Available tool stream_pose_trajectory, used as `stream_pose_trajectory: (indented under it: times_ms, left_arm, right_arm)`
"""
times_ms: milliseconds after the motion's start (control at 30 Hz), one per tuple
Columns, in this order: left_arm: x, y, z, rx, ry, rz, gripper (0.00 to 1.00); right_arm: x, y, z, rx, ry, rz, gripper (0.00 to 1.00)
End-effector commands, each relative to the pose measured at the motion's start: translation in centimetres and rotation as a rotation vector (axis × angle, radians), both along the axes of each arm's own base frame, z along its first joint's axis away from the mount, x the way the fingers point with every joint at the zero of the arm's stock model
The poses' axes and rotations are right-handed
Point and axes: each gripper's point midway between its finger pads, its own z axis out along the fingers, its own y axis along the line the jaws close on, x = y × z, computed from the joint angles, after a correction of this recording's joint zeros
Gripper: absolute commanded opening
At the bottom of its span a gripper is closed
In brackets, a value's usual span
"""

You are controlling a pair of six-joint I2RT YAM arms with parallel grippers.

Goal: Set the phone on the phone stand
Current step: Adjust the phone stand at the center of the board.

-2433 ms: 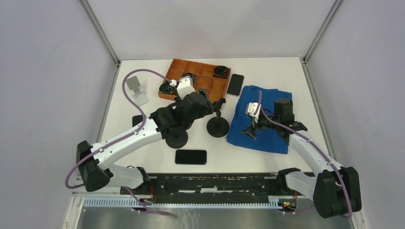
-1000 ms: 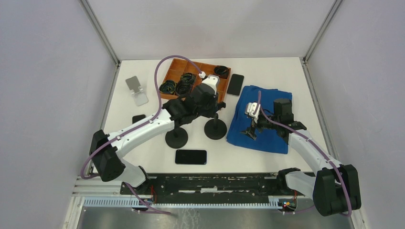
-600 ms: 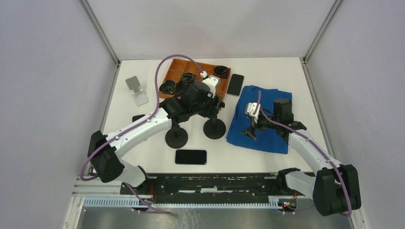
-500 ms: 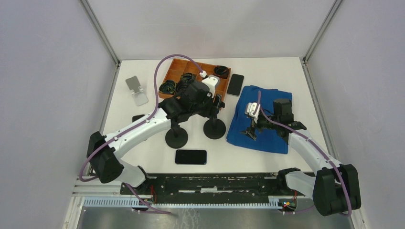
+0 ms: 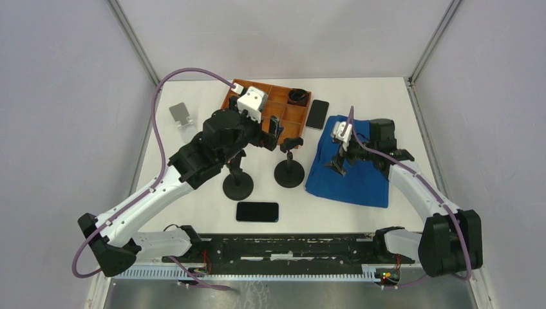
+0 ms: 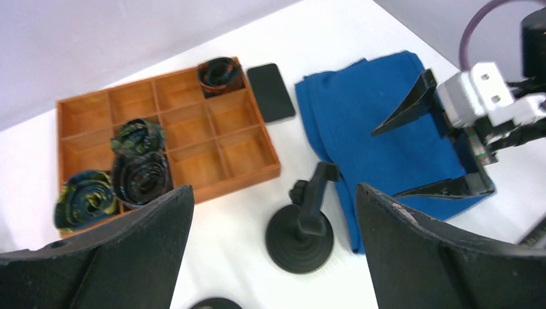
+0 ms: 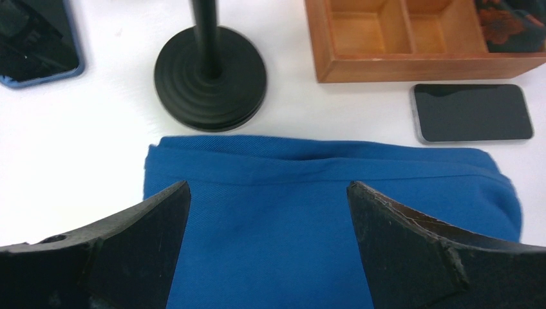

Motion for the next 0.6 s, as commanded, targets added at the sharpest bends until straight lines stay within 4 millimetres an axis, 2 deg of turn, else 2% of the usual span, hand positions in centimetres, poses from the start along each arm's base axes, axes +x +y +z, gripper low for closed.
stream_pose_trajectory:
  times_ms: [0, 100, 267, 433, 567]
  left_arm:
    - [2.2, 1.4, -0.9, 0.119, -0.119, 0.068, 1.00]
    - [2.7, 2.2, -2.5, 0.167, -0.127, 0.100, 1.00]
    - [2.5, 3.4, -3.0, 0.210, -0.122, 0.129, 1.00]
    - [2.0, 4.7, -2.3, 0.197, -0.150, 0.166, 1.00]
    - [1.9, 5.2, -1.9, 0.190, -0.162, 0.179, 1.00]
  right_arm:
    - [4.1, 0.1, 3.8, 0.033, 0.006, -0.093, 0.98]
    - [6.8, 0.4, 5.1, 0.058, 0.067, -0.158, 0.98]
    - [11.9, 0.6, 5.9, 0.059, 0.143, -0.317, 0.98]
    - [16.8, 0.3, 5.5, 0.071, 0.235, -0.541, 0.98]
    - [19.4, 0.1, 3.8, 0.070, 0.309, -0.724, 0.98]
